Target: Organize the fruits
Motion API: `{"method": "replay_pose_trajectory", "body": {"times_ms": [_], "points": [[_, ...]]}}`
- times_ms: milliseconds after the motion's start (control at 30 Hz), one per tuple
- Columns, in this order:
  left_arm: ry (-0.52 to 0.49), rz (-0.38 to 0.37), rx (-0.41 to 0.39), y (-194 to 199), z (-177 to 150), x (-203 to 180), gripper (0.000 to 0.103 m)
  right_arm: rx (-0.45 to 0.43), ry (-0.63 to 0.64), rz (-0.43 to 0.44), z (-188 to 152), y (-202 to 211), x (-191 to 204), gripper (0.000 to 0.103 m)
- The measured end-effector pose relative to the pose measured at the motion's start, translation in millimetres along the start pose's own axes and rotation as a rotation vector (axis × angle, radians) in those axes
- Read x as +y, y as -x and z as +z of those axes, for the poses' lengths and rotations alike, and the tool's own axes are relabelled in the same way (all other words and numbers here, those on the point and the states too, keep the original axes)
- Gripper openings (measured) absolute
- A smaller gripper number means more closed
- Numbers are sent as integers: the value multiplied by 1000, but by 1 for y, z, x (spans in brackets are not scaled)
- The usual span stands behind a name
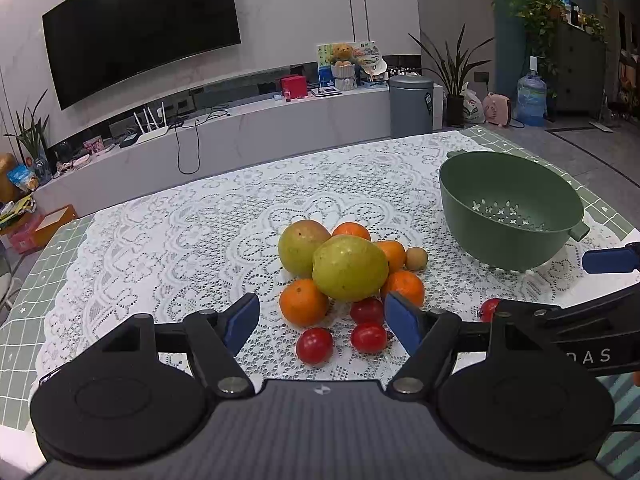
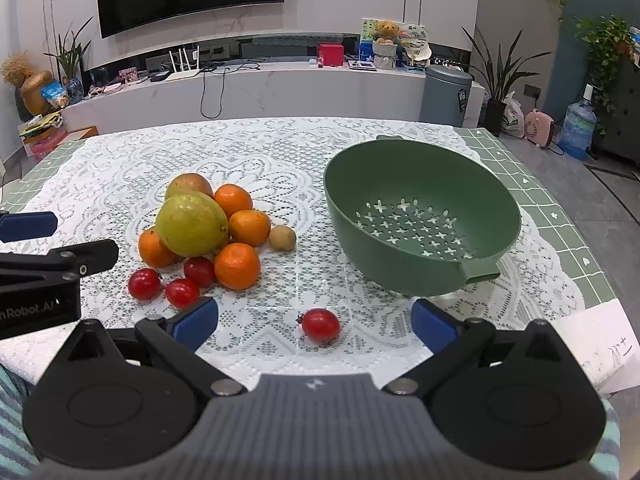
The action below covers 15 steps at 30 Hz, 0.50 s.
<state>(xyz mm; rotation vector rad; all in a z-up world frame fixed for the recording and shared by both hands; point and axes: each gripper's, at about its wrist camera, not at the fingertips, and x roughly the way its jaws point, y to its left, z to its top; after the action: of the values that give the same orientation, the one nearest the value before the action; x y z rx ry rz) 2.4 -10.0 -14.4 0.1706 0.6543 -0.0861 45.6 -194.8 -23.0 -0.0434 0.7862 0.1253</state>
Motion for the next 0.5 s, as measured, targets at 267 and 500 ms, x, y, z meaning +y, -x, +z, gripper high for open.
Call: {"method": "replay_pose_trajectory", "body": {"times_ms": [267,500], "points": [[0,-1,1,0,0,0,84,7,-7,-11,0,-1,-1,99],[2,-5,5,1,-1,-2,84,15,-9,-18,0,-2,-1,99]]}}
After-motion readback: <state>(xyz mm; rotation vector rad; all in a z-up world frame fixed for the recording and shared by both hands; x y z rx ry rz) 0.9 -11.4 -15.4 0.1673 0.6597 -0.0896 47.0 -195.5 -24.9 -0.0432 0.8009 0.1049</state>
